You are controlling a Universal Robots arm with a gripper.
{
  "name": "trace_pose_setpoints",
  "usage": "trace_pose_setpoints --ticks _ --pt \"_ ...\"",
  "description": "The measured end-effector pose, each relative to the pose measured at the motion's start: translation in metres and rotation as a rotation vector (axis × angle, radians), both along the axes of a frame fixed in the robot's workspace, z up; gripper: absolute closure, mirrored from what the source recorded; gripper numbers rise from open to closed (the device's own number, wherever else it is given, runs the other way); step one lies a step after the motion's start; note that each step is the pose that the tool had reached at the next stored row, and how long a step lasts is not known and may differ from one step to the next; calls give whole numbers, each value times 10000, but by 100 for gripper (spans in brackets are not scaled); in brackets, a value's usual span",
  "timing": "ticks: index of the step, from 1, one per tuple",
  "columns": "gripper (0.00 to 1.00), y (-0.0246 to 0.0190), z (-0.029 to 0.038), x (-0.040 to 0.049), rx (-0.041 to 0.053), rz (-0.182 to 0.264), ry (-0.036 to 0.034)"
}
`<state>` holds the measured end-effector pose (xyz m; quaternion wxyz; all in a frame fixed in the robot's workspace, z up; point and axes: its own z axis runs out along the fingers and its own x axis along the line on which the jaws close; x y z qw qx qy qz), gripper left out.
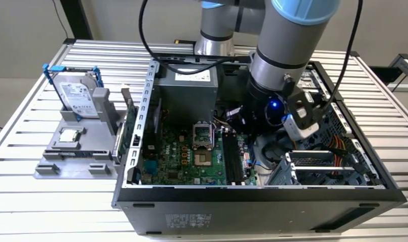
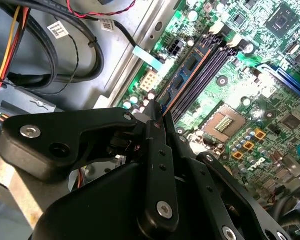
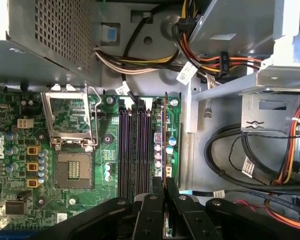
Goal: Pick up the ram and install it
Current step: 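Insert the ram into the slot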
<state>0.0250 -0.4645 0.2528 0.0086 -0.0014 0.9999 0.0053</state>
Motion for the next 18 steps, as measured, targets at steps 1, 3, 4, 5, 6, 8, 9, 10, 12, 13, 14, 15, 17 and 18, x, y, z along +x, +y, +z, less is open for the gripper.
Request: trace_pose_setpoints --ticks 1,3,4,5,6,8,9,10,12,13,14,15,17,18 --pt "100 -2 -4 -1 -5 0 0" --pt "100 -6 -13 -4 -13 0 1" --pt "100 -9 -17 -6 -16 -1 1" --pt "100 -11 -21 -9 -19 -1 1" --pt "100 -12 -27 -13 -20 -1 0" --pt "100 -16 -36 -21 -26 -1 1" --pt "100 -19 -40 -25 -28 -1 0" --pt "100 -20 -47 -28 -31 -1 0" --pt "100 -23 -58 -32 -39 0 0" --pt "100 -24 -65 -34 -42 0 0" --pt "100 -25 -73 -35 -45 -1 0" --pt "100 -28 -80 -36 -50 0 0" --pt "100 -35 -92 -38 -54 0 0" --pt "100 -37 -99 -39 -56 0 1"
